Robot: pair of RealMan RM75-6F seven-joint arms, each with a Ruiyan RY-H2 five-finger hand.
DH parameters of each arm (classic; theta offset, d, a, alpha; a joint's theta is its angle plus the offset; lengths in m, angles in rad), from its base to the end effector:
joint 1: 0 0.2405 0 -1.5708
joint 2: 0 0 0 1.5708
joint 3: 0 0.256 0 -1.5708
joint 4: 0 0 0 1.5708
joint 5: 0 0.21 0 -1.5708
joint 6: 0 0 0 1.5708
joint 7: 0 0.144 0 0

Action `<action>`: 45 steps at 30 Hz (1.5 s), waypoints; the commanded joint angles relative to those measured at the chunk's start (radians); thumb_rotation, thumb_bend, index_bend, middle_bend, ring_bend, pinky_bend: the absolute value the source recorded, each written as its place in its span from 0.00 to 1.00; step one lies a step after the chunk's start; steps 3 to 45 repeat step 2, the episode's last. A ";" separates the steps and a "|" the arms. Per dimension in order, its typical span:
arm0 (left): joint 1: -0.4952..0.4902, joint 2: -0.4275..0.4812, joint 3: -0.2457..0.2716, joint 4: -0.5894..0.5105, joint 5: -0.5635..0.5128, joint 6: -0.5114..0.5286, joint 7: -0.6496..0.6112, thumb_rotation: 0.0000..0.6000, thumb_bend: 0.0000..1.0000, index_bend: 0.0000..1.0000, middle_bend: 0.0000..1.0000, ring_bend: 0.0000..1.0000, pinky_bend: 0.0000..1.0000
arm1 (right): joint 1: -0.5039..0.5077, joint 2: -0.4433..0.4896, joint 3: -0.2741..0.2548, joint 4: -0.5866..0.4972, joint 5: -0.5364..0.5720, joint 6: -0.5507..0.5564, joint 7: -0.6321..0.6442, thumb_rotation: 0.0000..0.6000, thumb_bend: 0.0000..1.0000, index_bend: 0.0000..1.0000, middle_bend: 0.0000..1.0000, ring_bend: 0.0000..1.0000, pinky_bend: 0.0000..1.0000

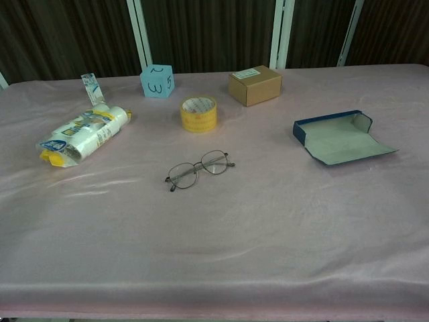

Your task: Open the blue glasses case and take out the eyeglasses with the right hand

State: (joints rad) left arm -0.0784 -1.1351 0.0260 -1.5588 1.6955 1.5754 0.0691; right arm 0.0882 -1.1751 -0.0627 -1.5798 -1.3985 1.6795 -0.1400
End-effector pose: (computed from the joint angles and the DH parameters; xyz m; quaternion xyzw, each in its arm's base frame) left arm -0.2964 0.1611 0.1488 -0.6631 -0.3112 -0.3961 0.5537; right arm -0.3229 -0.1576 0.1606 0.5710 -0.3464 0.3513 0.6561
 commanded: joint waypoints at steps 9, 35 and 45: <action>0.002 -0.004 -0.002 0.008 0.000 0.009 -0.012 1.00 0.45 0.00 0.00 0.00 0.06 | -0.011 -0.001 0.016 0.004 -0.007 -0.027 0.001 1.00 0.33 0.11 0.07 0.00 0.00; 0.002 -0.004 -0.002 0.008 0.000 0.009 -0.012 1.00 0.45 0.00 0.00 0.00 0.06 | -0.011 -0.001 0.016 0.004 -0.007 -0.027 0.001 1.00 0.33 0.11 0.07 0.00 0.00; 0.002 -0.004 -0.002 0.008 0.000 0.009 -0.012 1.00 0.45 0.00 0.00 0.00 0.06 | -0.011 -0.001 0.016 0.004 -0.007 -0.027 0.001 1.00 0.33 0.11 0.07 0.00 0.00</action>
